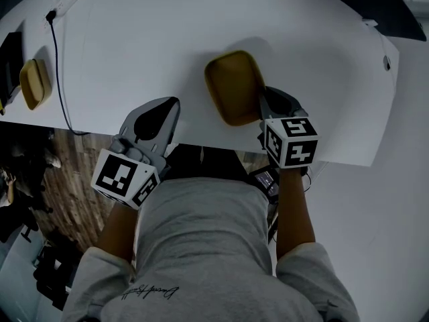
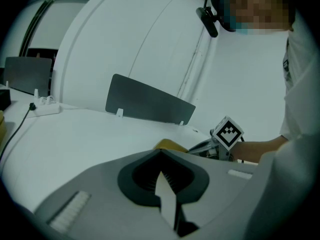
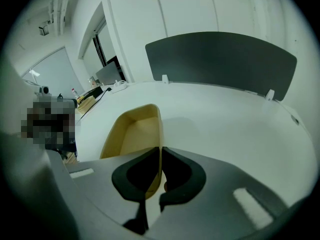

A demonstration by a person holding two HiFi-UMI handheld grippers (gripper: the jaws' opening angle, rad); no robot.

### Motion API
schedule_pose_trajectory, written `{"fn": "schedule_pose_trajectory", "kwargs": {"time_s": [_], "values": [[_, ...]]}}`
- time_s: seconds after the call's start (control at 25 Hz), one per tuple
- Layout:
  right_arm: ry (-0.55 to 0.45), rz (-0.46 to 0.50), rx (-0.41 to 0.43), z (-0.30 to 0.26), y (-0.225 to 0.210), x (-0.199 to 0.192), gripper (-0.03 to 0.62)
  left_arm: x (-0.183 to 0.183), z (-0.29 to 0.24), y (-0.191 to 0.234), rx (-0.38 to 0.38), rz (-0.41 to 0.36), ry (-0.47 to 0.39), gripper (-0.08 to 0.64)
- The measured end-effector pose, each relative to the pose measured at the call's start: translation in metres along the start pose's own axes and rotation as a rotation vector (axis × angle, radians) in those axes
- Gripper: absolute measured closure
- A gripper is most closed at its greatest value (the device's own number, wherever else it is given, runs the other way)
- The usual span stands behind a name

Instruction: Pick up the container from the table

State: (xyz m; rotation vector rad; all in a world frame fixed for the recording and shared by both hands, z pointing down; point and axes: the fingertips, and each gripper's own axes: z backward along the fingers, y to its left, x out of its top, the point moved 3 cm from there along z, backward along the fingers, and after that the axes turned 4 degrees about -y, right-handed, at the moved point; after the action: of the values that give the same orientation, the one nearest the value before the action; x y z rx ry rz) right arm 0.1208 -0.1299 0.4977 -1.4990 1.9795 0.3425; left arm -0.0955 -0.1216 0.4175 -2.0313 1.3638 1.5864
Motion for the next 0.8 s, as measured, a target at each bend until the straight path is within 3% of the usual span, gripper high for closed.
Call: {"fn": "schedule_pose_trajectory", "kwargs": {"time_s": [0.8], "values": [[-0.082, 0.027, -0.011, 0.07, -0.009, 0.02, 0.563, 0.031, 0.021, -0.036, -0.015, -0.062, -0.082, 0.558]]}}
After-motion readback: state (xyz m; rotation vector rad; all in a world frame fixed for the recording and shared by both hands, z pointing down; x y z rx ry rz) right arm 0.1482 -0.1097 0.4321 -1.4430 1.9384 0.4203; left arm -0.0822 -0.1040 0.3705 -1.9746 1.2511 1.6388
